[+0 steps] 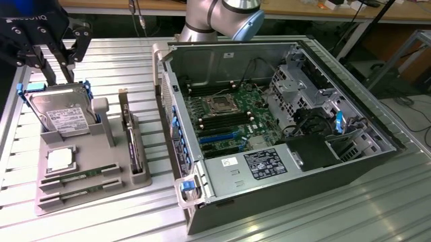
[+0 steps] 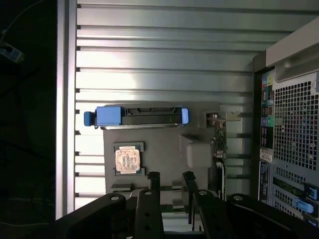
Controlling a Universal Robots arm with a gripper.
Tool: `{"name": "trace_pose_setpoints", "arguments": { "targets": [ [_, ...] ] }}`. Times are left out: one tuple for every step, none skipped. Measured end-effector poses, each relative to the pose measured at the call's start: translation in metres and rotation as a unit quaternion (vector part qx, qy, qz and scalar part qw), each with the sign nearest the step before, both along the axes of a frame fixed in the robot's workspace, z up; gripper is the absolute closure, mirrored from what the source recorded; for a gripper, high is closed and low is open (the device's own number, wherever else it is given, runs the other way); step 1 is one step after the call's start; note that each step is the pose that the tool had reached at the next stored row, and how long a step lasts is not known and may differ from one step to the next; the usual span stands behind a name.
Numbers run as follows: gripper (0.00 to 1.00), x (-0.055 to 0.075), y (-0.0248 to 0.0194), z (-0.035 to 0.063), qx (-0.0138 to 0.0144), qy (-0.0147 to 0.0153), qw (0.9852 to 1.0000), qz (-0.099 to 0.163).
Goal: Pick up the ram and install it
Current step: 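Pick up the ram and move it above insertion slot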
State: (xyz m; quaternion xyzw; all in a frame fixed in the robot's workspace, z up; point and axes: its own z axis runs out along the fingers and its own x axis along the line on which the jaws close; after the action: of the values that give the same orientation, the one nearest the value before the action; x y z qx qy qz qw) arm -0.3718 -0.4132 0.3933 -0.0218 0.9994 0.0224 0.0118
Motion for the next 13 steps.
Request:
{"name": "trace_pose_setpoints", "arguments": {
  "targets": [
    [0.68,0.0,0.0,0.0,0.0,0.0,0.9999,0.012],
    [0.68,0.0,0.0,0.0,0.0,0.0,0.9997,0.024],
    [0.68,0.0001,0.0,0.0,0.0,0.0,0.999,0.044],
    [0.68,0.0001,0.0,0.0,0.0,0.0,0.9982,0.06],
    [0.68,0.0,0.0,0.0,0.0,0.0,0.9975,0.071],
    [0.68,0.0001,0.0,0.0,0.0,0.0,0.9968,0.08],
    [0.68,0.0001,0.0,0.0,0.0,0.0,0.9959,0.09],
    [0.68,0.0001,0.0,0.0,0.0,0.0,0.995,0.1],
    [0.68,0.0001,0.0,0.0,0.0,0.0,0.9937,0.112],
    [0.68,0.0,0.0,0.0,0.0,0.0,0.9912,0.132],
    [0.68,0.0001,0.0,0.0,0.0,0.0,0.9892,0.147],
    [0.68,0.0001,0.0,0.0,0.0,0.0,0.9872,0.159],
    [0.68,0.0001,0.0,0.0,0.0,0.0,0.9853,0.171]
  ]
}}
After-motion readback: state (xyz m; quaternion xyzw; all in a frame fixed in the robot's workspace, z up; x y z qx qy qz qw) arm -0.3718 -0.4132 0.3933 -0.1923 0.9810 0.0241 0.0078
